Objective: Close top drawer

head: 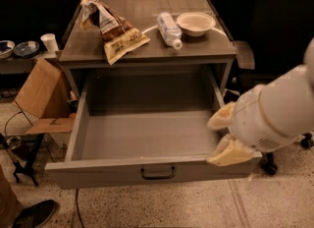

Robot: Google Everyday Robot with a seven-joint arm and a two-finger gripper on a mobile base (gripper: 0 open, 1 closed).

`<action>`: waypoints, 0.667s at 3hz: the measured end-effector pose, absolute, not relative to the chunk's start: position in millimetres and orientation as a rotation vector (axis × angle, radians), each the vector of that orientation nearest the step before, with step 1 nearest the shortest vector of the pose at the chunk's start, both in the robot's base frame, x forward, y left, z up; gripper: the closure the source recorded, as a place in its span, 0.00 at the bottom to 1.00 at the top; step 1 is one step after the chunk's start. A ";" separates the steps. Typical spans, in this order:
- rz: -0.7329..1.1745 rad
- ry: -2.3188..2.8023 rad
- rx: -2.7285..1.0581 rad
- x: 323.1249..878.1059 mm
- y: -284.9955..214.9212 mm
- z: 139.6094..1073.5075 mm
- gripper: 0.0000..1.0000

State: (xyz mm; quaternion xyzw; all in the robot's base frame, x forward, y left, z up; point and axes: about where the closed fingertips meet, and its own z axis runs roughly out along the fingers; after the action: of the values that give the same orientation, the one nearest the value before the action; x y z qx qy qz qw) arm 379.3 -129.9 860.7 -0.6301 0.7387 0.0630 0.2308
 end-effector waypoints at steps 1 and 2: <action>0.323 2.102 -1.719 390.5 -92.7 751.9 0.80; 0.383 2.176 -1.691 399.9 -77.9 696.8 1.00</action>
Offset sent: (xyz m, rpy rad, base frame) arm 0.0330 0.0692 -0.2319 0.0635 0.2777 -0.0913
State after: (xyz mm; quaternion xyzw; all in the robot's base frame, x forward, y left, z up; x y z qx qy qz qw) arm 399.9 -77.9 696.8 -0.5981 0.7695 0.1356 0.1784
